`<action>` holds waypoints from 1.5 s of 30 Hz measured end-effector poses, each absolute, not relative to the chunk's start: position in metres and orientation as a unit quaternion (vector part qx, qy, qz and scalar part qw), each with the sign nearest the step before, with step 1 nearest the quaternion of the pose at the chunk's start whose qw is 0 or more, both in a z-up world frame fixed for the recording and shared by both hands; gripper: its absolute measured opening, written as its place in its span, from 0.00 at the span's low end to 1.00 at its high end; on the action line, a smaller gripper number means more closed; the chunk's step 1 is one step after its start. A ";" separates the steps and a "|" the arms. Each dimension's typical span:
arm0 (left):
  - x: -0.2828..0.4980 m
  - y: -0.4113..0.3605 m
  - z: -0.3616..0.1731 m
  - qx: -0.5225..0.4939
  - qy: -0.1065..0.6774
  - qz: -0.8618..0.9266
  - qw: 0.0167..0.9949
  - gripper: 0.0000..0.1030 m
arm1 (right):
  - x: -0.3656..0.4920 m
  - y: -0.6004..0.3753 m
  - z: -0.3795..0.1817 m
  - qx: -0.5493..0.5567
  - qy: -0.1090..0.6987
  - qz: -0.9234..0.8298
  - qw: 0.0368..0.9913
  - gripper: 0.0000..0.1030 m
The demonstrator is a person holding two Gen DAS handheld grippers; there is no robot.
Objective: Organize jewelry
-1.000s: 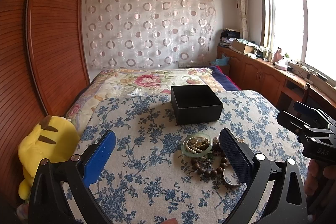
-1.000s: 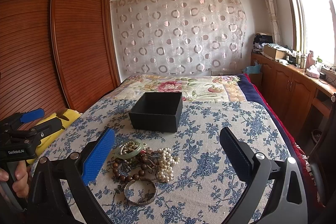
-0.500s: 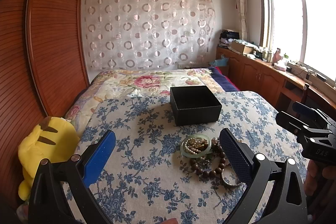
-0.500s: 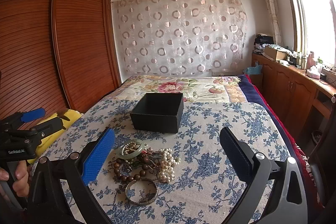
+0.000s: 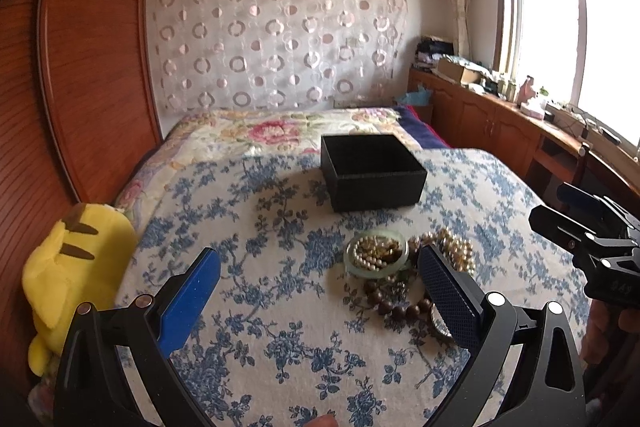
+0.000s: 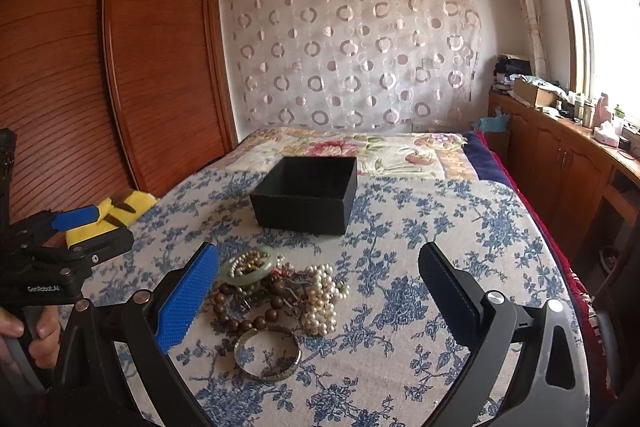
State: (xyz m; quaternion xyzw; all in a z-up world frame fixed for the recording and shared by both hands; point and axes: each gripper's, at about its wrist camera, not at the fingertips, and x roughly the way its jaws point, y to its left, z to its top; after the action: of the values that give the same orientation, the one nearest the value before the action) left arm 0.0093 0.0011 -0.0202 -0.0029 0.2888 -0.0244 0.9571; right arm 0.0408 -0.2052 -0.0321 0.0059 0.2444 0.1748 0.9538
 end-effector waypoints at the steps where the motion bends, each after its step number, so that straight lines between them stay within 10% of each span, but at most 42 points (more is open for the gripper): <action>1: 0.011 0.002 -0.024 -0.003 0.292 -0.026 0.956 0.93 | 0.042 -0.205 -0.035 0.005 0.248 0.177 0.952 0.98; 15: 0.032 0.004 -0.059 -0.012 0.340 -0.062 0.938 0.93 | 0.060 -0.203 -0.082 -0.015 0.321 0.225 0.920 0.76; 33: 0.062 -0.014 -0.082 0.020 0.375 -0.123 0.919 0.90 | 0.066 -0.179 -0.124 -0.076 0.415 0.278 0.863 0.08; 45: 0.095 -0.020 -0.087 -0.007 0.406 -0.172 0.897 0.82 | 0.068 -0.195 -0.100 -0.081 0.382 0.269 0.880 0.04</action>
State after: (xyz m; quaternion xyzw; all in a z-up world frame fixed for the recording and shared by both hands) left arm 0.0949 -0.0201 -0.0872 -0.0074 0.4061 -0.1721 0.8974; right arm 0.0684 -0.1946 -0.1003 -0.0808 0.3818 0.2693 0.8805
